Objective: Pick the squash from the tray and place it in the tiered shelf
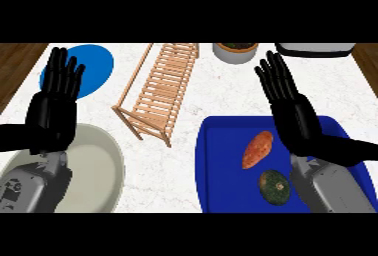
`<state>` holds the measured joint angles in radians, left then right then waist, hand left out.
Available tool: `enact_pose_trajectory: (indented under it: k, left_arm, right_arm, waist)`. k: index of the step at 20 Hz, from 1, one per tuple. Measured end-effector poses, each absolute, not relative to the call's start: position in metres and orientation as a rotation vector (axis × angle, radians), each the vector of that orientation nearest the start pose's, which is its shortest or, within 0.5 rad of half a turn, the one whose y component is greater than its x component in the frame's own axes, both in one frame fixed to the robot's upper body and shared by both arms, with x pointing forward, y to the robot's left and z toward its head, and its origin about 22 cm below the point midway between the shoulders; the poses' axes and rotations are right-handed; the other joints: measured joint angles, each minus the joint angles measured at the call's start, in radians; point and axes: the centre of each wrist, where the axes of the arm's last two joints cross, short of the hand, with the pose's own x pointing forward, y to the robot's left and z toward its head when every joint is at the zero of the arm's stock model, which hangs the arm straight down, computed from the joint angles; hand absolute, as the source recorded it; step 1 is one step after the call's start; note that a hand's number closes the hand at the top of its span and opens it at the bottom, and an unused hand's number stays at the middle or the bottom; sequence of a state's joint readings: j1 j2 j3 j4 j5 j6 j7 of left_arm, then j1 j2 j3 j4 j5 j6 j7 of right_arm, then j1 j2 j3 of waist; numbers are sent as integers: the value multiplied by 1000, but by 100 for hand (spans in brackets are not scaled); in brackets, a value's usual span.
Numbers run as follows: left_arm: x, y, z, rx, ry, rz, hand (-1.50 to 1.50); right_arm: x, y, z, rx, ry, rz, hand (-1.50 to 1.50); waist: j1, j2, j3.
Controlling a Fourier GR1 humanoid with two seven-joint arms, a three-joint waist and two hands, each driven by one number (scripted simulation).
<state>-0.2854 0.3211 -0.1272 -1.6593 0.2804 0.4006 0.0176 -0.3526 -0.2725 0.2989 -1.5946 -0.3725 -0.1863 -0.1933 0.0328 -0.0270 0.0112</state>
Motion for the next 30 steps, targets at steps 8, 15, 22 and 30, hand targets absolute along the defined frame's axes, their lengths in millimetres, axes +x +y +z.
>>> enact_pose_trajectory:
  k: [8,15,22,30]
  left_arm:
    - [274,262,73,236,-1704,64,0]
    - [257,265,53,246,-1624,53,0]
    - [257,264,56,256,-1609,50,0]
    - [257,270,55,271,-1599,54,0]
  right_arm:
    - [289,-205,73,307,-1827,429,-150]
    - [279,-267,68,523,-1757,437,-150]
    - [271,-298,128,472,-1700,920,-150]
    - [242,-275,195,69,-1606,1449,-150]
  waist:
    - [-25,22,-10]
    - [-34,26,-10]
    - [-44,22,-12]
    - [-58,16,-13]
